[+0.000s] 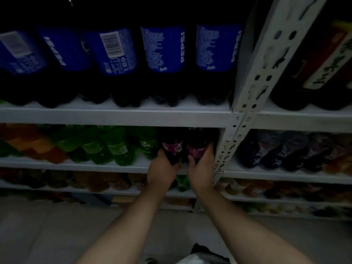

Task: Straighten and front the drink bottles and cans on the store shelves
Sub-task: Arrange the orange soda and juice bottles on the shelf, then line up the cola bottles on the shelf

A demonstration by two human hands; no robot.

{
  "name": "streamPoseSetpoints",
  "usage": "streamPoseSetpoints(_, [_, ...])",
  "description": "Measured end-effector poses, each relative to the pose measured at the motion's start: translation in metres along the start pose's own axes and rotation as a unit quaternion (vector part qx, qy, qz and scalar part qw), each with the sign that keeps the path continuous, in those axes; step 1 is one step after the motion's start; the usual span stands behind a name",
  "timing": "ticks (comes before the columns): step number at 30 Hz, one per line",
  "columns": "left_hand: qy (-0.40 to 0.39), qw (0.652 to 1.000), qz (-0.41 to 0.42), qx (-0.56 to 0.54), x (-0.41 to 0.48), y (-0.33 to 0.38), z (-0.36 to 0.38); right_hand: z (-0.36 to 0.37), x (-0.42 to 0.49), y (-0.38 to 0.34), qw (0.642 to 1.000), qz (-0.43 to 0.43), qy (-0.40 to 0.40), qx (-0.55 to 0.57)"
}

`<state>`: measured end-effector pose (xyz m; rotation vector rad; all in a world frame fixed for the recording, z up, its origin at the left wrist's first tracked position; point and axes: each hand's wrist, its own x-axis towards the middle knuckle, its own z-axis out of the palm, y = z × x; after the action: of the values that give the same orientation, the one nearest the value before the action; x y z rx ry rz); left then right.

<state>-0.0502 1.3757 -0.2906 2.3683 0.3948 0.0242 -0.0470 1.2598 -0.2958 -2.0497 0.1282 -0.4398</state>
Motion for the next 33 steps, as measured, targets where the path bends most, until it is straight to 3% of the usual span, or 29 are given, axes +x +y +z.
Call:
streamPoseSetpoints(4, [0.013,1.0,-0.006,-0.008,-0.002,0.0,0.008,0.018,-0.012,-0.004,0.994,0.077,0.062,-0.044])
streamPoseSetpoints(8, [0.023,0.998,-0.003,0.052,0.0,-0.001,0.007,0.022,-0.016,-0.014,0.986,0.12,0.085,-0.074])
streamPoseSetpoints(13, [0.004,0.988,0.05,0.148,0.013,-0.001,-0.024,-0.022,-0.024,-0.036,0.998,0.001,0.038,-0.046])
streamPoseSetpoints(15, [0.04,0.981,0.104,0.159,0.015,-0.002,-0.044,-0.049,-0.022,-0.044,0.999,-0.045,0.006,-0.029])
streamPoseSetpoints(18, [0.128,0.973,0.182,0.059,0.009,0.006,-0.075,-0.076,-0.006,-0.063,0.996,-0.076,-0.048,0.008])
streamPoseSetpoints(21, [0.197,0.951,0.239,0.005,0.002,0.023,-0.091,-0.073,0.014,-0.08,0.988,-0.091,-0.118,-0.035])
streamPoseSetpoints(26, [0.094,0.986,0.134,0.022,-0.004,0.042,-0.076,-0.058,0.029,-0.076,0.989,-0.024,-0.13,-0.061])
streamPoseSetpoints(29, [0.091,0.988,0.121,-0.012,0.001,0.056,-0.066,-0.058,0.035,-0.075,0.987,-0.042,-0.122,-0.096])
streamPoseSetpoints(33, [0.116,0.989,0.086,0.029,0.018,0.06,-0.066,-0.056,0.036,-0.077,0.98,-0.056,-0.098,-0.166])
